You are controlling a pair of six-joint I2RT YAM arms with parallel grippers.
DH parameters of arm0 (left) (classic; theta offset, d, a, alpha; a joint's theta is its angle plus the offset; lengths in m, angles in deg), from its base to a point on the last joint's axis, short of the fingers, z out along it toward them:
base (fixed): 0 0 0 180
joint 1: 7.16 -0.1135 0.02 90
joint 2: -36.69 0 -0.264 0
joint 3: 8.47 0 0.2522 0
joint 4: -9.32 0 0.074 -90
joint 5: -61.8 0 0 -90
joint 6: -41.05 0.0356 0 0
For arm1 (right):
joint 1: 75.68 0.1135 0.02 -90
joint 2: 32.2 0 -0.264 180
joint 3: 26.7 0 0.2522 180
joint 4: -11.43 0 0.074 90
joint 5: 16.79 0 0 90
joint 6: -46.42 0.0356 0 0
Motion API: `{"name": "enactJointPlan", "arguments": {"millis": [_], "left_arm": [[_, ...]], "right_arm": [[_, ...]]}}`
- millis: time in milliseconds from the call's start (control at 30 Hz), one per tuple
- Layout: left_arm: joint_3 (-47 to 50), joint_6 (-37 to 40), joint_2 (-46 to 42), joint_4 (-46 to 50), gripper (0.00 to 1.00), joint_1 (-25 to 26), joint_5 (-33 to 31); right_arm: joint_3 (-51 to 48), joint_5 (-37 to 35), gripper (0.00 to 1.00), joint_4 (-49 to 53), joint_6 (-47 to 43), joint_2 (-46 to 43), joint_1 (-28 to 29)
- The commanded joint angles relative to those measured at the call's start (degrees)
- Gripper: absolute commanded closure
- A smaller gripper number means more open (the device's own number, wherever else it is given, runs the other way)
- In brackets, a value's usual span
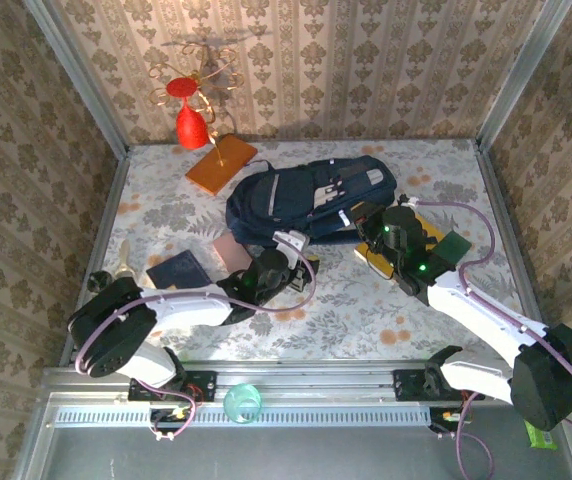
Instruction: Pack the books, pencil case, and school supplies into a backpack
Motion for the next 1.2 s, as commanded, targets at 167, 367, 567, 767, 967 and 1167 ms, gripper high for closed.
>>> {"name": "enactJointPlan", "arguments": {"millis": [167, 367, 567, 767, 967, 1167], "left_arm": [[-2.3, 2.6, 3.4, -6.6, 0.56, -0.2, -4.8], [-2.8, 1.9, 5.0, -8.0, 0.67, -0.5, -5.3], [-1.7, 1.3, 4.5, -10.1, 0.9, -1.0, -4.6], [1.3, 0.9, 1.2, -9.7, 1.0, -2.0, -2.5], [3.9, 0.4, -1.8, -8.7, 1.0, -5.4, 4.9], [4.4, 0.2, -3.3, -6.2, 1.0, -7.5, 6.7]], "right_arm": [[2.6, -2.8, 0.94, -5.1, 0.1, -1.6, 0.4], [2.5, -2.9, 0.94, -4.8, -0.3, -2.1, 0.4], [2.1, -3.7, 0.94, -4.0, -0.8, -2.2, 0.4], [0.5, -5.9, 0.94, -3.3, -2.0, -3.1, 0.4], [0.1, -8.6, 0.95, -1.8, -4.7, -3.7, 0.2], [-0.9, -9.5, 0.96, -0.7, -6.0, -4.1, -0.5]]}}
